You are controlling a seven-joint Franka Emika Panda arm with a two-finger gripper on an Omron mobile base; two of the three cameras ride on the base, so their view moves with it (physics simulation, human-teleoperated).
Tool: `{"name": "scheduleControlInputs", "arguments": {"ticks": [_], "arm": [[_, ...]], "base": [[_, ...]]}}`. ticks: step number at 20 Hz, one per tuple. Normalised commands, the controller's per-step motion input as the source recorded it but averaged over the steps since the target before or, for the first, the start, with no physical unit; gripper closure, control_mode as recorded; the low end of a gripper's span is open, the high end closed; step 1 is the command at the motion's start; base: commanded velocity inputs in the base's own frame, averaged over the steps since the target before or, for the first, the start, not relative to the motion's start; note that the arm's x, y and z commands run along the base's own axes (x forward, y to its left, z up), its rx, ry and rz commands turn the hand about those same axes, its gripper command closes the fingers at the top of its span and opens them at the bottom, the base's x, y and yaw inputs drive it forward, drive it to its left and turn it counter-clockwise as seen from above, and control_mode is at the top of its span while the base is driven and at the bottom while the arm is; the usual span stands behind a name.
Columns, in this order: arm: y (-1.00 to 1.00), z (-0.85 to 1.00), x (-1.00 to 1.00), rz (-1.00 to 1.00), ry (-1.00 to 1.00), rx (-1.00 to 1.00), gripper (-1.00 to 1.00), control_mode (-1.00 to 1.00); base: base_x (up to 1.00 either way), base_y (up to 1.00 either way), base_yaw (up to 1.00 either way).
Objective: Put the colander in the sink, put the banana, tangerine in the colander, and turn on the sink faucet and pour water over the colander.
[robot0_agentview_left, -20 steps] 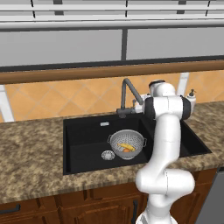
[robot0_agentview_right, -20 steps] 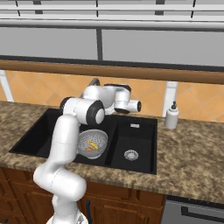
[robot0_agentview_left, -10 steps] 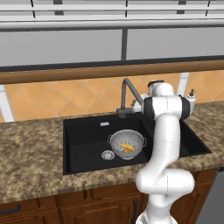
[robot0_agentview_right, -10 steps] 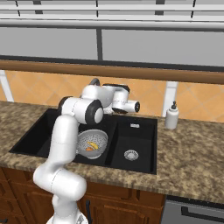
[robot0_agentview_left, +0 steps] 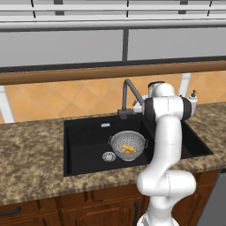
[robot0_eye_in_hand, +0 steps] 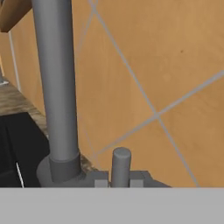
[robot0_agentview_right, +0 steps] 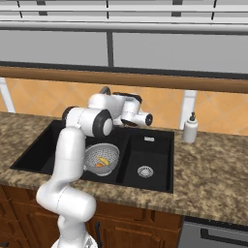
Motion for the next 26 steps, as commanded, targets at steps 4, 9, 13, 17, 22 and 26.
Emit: {"name": "scheduleControlInputs", "arguments": {"ticks": [4, 9, 13, 17, 22, 26], "arm": [[-0.09, 0.0, 0.01, -0.05, 0.0, 0.0, 1.0, -1.0], [-0.5, -0.09, 0.0, -0.21, 0.02, 0.0, 1.0, -1.0], [-0.66, -0.22, 0.0, -0.32, 0.1, 0.0, 1.0, -1.0], [-0.8, -0.31, 0.0, -0.36, 0.14, 0.0, 1.0, -1.0], [-0.96, -0.42, -0.01, -0.35, 0.15, 0.0, 1.0, -1.0], [-0.99, -0.51, -0.06, -0.35, 0.14, 0.0, 1.0, -1.0]], "base": [[0.0, 0.0, 0.0], [0.0, 0.0, 0.0], [0.0, 0.0, 0.0], [0.0, 0.0, 0.0], [0.0, 0.0, 0.0], [0.0, 0.0, 0.0]]}}
